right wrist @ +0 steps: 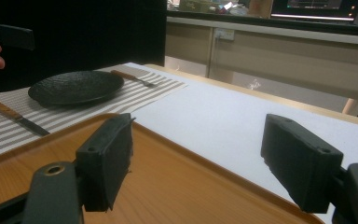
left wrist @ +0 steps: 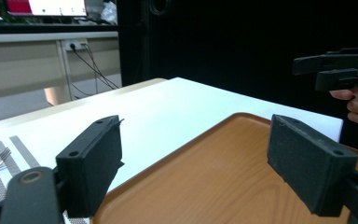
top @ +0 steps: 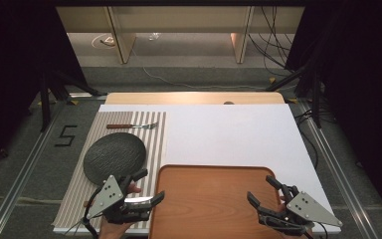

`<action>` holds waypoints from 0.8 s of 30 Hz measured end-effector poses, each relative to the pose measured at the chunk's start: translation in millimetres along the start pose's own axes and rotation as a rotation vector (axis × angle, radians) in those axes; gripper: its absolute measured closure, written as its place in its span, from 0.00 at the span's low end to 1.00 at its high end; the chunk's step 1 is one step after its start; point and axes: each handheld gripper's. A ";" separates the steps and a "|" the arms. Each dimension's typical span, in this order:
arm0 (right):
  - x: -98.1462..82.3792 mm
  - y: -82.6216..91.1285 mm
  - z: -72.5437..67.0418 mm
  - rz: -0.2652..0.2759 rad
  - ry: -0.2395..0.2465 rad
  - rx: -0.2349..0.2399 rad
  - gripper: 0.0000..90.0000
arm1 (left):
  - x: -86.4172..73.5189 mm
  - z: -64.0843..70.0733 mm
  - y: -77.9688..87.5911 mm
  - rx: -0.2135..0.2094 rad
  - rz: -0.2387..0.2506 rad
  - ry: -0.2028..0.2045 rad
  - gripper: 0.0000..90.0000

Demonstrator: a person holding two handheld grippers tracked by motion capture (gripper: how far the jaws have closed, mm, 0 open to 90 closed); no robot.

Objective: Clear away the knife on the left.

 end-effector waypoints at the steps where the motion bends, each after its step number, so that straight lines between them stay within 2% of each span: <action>1: 0.0 0.0 0.0 -0.001 0.000 0.000 0.29 | 3.4 -2.2 2.4 0.004 -0.005 -0.003 0.20; 8: 0.2 -0.1 -0.4 -0.002 -0.002 0.000 0.29 | 11.1 -10.6 9.4 0.005 -0.030 0.002 0.20; 16: 0.0 0.0 0.1 0.001 -0.002 0.000 0.29 | 18.3 -15.5 14.5 0.009 -0.072 -0.017 0.20; 20: 0.3 0.0 -0.3 -0.002 -0.001 -0.002 0.29 | 21.3 -18.4 16.1 0.012 -0.121 -0.033 0.20; 24: 0.3 0.0 -0.1 -0.002 -0.002 -0.002 0.29 | 22.7 -19.0 17.0 0.016 -0.149 -0.049 0.20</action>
Point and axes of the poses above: each handheld gripper's, and its own axes: y roughly backward along the jaws, x roughly out of its top, z roughly to its right, and after that the axes turned 9 degrees about y, right-handed
